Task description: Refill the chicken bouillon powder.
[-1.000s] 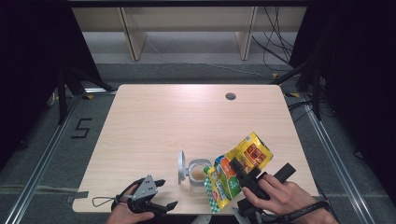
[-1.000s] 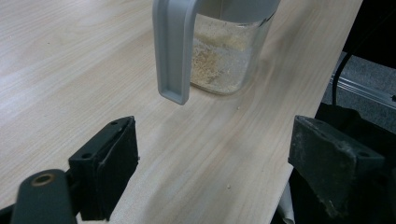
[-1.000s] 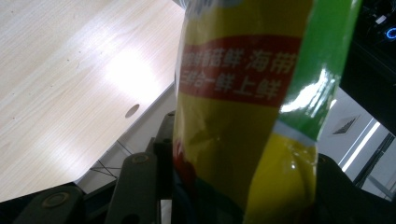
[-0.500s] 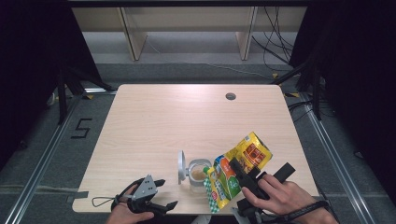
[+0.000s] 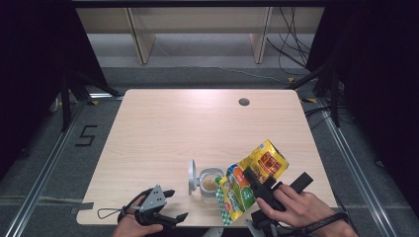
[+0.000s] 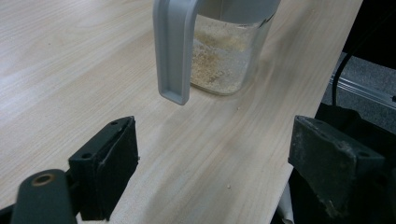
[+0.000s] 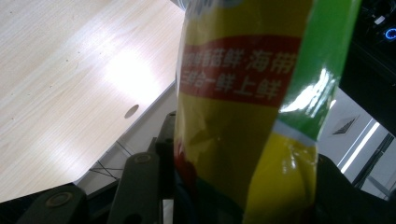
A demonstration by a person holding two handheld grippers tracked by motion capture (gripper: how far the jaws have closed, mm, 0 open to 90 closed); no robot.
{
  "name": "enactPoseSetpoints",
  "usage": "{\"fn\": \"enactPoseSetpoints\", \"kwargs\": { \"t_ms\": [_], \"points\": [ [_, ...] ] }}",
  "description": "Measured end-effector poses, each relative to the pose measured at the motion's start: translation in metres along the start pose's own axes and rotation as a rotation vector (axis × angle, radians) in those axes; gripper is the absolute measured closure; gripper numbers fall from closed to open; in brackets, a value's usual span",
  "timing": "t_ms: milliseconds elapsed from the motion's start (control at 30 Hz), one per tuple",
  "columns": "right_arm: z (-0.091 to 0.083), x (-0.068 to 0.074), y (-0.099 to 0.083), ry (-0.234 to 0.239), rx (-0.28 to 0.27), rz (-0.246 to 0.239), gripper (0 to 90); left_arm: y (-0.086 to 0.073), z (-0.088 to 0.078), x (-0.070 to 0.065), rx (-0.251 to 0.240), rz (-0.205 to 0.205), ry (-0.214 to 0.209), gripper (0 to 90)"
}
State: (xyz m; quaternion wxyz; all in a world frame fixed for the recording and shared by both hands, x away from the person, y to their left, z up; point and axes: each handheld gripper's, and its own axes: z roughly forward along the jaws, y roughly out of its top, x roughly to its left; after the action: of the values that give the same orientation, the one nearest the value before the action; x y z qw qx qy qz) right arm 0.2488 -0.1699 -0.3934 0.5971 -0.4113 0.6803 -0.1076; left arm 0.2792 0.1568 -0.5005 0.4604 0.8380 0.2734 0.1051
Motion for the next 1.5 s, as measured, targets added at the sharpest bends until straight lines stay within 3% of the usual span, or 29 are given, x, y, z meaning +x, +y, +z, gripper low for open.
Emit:
{"fn": "enactPoseSetpoints", "kwargs": {
  "t_ms": [33, 67, 100, 333, 500, 533, 567, 667, 733, 767, 800, 867, 967, 1000, 1200, 1500],
  "points": [
    [0.0000, 0.0001, 0.0000, 0.000, -0.001, 0.000, 59.9, 0.0001, 0.0000, 0.0004, -0.002, 0.008, 0.000, 15.2],
    [0.0000, 0.0001, 0.0000, 0.000, -0.001, 0.000, 59.9, -0.0003, -0.0001, -0.0007, 0.005, -0.016, 0.001, 15.2],
    [0.0000, 0.0001, 0.0001, 0.000, -0.001, 0.000, 59.9, 0.0000, -0.0002, 0.0010, 0.002, 0.011, -0.001, 15.2],
    [-0.0002, 0.0002, -0.0001, 0.000, -0.002, -0.001, 60.0, 0.0005, -0.0007, 0.0013, 0.013, 0.018, 0.004, 15.2],
    [0.0007, -0.0020, -0.0008, -0.004, -0.020, -0.033, 60.0, 0.0002, -0.0004, 0.0012, 0.007, 0.015, 0.003, 15.2],
    [-0.0005, 0.0000, -0.0010, 0.000, -0.003, -0.005, 60.0, 0.0001, -0.0003, 0.0016, 0.005, 0.017, 0.004, 15.2],
    [0.0008, -0.0020, -0.0010, 0.000, -0.020, -0.034, 60.0, 0.0001, -0.0003, 0.0017, 0.005, 0.018, 0.004, 15.2],
    [0.0011, -0.0016, -0.0011, 0.000, -0.020, -0.036, 60.4, 0.0003, -0.0005, 0.0011, 0.006, 0.015, 0.003, 15.2],
    [-0.0001, 0.0012, -0.0011, 0.007, 0.000, -0.003, 60.5, 0.0001, -0.0004, 0.0014, 0.003, 0.017, 0.004, 15.2],
    [0.0000, 0.0014, -0.0009, 0.006, -0.002, -0.002, 60.5, 0.0001, -0.0006, 0.0016, 0.003, 0.017, 0.005, 15.2],
    [0.0012, -0.0008, -0.0006, 0.000, -0.020, -0.033, 60.5, 0.0002, -0.0007, 0.0018, 0.005, 0.017, 0.005, 15.2],
    [0.0003, 0.0008, -0.0005, 0.006, -0.008, -0.008, 60.5, 0.0001, -0.0007, 0.0017, 0.006, 0.016, 0.006, 15.2],
    [0.0008, 0.0006, -0.0006, 0.005, -0.010, -0.011, 60.5, 0.0001, -0.0007, 0.0017, 0.004, 0.018, 0.006, 15.2],
    [0.0005, 0.0015, -0.0008, 0.006, -0.004, 0.001, 60.5, -0.0005, -0.0004, 0.0001, 0.004, -0.013, 0.007, 15.2],
    [0.0000, 0.0023, -0.0008, -0.002, -0.002, 0.000, 60.7, -0.0001, -0.0006, 0.0013, 0.005, 0.006, 0.007, 15.2],
    [0.0004, 0.0014, 0.0000, 0.002, -0.008, 0.005, 61.0, -0.0002, -0.0013, 0.0014, 0.016, 0.001, 0.014, 15.2]
  ]
}}
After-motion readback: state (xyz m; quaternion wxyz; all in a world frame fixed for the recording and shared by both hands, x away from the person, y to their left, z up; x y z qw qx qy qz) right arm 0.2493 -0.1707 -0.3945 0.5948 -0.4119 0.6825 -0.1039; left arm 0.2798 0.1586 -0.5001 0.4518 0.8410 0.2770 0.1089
